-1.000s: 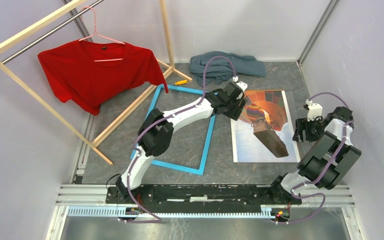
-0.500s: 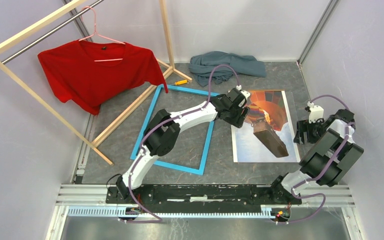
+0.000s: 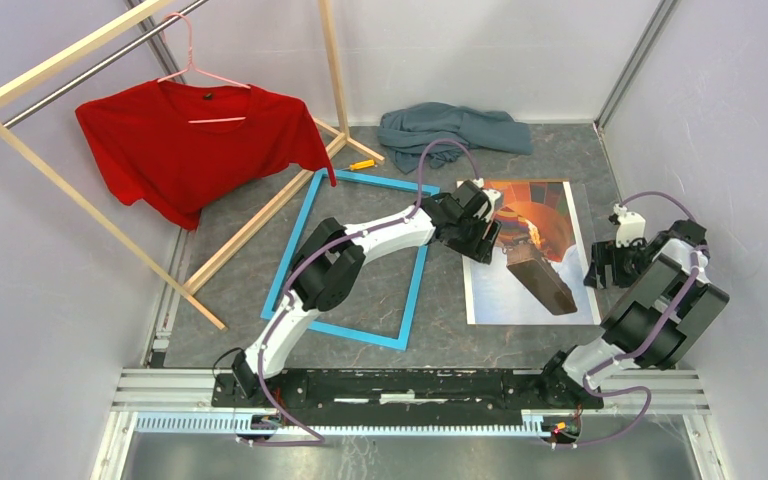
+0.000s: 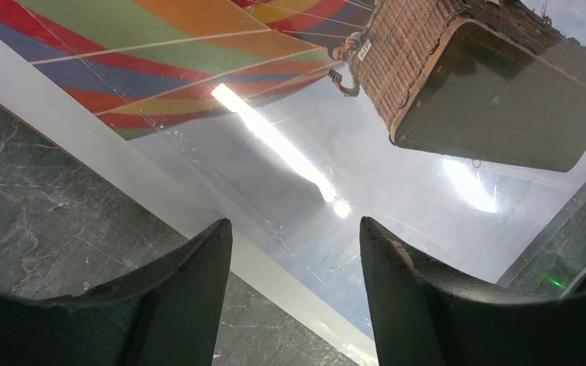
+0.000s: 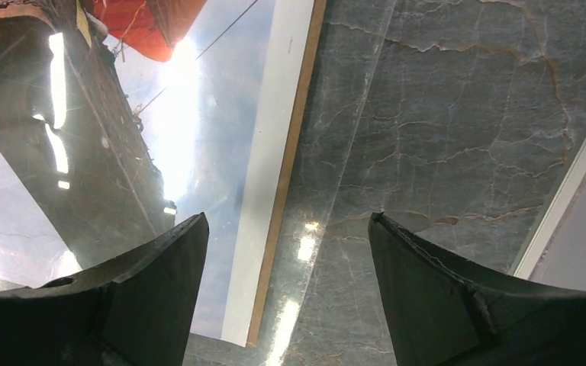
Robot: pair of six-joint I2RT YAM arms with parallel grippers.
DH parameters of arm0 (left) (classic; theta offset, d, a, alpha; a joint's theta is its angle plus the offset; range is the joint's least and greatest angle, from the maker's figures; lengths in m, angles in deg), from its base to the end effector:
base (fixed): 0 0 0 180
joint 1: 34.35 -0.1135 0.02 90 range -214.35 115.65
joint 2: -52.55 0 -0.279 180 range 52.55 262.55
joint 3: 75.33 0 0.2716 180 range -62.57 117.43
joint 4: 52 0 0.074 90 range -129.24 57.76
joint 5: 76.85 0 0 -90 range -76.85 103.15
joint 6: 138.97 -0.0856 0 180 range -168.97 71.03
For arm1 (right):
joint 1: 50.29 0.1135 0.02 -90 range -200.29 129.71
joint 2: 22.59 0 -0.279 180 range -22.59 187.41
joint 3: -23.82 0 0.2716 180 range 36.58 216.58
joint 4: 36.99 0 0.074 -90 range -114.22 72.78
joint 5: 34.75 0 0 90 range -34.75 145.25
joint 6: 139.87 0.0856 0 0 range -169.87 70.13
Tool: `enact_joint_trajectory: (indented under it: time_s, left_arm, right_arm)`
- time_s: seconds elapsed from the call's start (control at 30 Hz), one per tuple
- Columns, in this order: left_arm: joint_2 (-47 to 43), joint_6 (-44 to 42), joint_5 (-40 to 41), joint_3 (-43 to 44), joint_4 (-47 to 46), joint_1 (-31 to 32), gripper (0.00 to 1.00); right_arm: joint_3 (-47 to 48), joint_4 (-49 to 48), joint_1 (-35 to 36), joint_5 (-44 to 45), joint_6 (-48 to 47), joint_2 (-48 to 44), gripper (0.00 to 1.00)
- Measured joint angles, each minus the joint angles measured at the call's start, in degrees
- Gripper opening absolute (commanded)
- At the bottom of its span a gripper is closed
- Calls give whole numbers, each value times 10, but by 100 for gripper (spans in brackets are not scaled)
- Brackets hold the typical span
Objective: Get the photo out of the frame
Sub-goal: Pick up the photo frame item from the photo frame.
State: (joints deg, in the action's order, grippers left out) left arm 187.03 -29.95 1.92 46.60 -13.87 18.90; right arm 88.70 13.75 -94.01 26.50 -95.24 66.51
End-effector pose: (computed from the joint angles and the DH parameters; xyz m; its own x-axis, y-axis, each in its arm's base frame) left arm 0.3341 -0.4753 0.1313 -0.7178 0.4270 -0.5500 0.6620 0.6634 -0.3489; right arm 0.2467 -0.1790 0.1371 -0.8574 -0.0434 -0.5129 -0.1344 0.9807 0.1417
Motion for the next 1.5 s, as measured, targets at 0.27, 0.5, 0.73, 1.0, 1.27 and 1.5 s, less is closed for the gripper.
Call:
enact_joint_trajectory:
  time_s: [0.27,0.5,0.73,1.0,1.27,1.5]
  left_arm:
    - [0,13,-10,-2,-7,-4,69]
    - [0,16,-13,-3,-11,-4,69]
    - [2,19,-14,-3,-15,-4,69]
    - [3,19,-14,-3,-16,-4,69]
    - [4,19,-15,-3,-20,-4,69]
    - [4,19,-16,-3,-20,-4,68]
  right_arm:
    - [-3,0,0,-13,0,9,83]
    - [-4,-1,0,-18,1,19,83]
    - [-10,-12,0,-18,1,29,83]
    - [-10,-14,-2,-29,1,32,83]
    - [-9,-6,-3,-64,2,37,83]
    - [-5,6,-9,-89,15,43,83]
